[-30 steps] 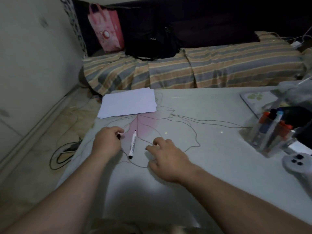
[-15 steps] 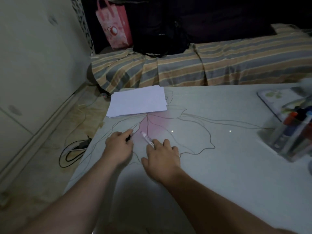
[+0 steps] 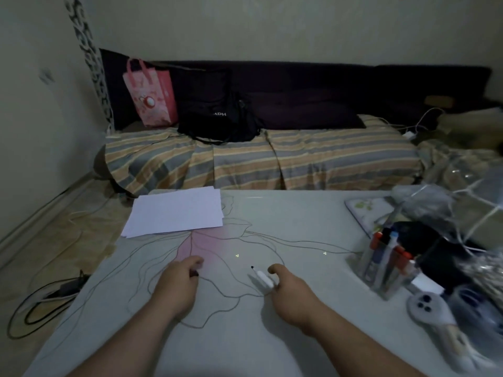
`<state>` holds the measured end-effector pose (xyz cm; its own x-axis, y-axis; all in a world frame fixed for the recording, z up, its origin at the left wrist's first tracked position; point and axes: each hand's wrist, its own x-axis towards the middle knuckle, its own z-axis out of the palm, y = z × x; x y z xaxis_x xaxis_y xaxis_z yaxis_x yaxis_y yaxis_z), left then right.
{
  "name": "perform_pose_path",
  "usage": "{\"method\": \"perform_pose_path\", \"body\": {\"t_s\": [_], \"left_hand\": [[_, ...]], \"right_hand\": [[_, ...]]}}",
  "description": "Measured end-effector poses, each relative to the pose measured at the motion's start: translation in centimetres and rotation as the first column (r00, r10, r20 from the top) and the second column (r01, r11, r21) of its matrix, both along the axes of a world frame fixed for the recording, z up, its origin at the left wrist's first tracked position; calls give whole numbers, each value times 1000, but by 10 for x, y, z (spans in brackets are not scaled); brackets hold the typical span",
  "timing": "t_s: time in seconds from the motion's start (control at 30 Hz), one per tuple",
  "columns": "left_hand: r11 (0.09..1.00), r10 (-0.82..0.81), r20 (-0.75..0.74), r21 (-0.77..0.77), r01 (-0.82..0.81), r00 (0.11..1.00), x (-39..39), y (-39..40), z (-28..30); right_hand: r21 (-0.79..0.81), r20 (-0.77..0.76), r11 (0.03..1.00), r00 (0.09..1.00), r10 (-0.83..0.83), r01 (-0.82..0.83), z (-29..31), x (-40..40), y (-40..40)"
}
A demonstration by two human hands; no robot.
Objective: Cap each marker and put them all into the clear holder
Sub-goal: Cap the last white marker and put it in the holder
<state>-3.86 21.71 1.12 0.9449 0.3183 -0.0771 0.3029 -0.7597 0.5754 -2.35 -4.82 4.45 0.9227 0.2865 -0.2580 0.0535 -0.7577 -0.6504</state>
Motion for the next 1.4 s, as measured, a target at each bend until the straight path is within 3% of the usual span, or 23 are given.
{"method": "perform_pose_path", "body": {"t_s": [0.13,0.2,0.3,0.4,0.47,0.67,0.8,1.0,1.1,1.23,1.4], "left_hand": [[959,10,85,-284,15,996,-4,-41,23],[939,-18,115,-340,56,993,-7,-57,35],[888,-74,86,-448,105,994,-13,-75,50],[648,-31,102,-755,98,994,-18,-94,59],[485,-13,102,-869,95,995,-20,-106,64],[329,-11,106,-939,103,994,-20,-126,74],[342,-14,139,-930,136,990,-21,-136,79],[687,-72,297,-678,263,952,-24,-139,88],[756,-52,361,-595,273,931,-23,-139,93],[763,-1,392,-594,254,920,-26,-140,97],[908,-109,465,-314,278,879,-28,-140,96]], "right_hand": [[182,-17,979,996,-86,88,13,-1,-29],[242,7,966,996,-90,85,25,-5,-41],[221,172,975,983,-70,31,43,-13,-57],[63,438,998,899,-11,-18,55,-18,-71],[77,512,997,858,-29,-12,65,-22,-78],[50,599,998,801,-6,-30,69,-24,-86],[-25,630,1000,776,28,-16,65,-21,-85],[-140,690,990,719,81,23,63,-19,-89],[-94,656,995,754,28,44,63,-16,-94],[47,566,995,819,-97,86,65,-9,-106],[138,487,988,863,-133,74,65,-10,-111]]}}
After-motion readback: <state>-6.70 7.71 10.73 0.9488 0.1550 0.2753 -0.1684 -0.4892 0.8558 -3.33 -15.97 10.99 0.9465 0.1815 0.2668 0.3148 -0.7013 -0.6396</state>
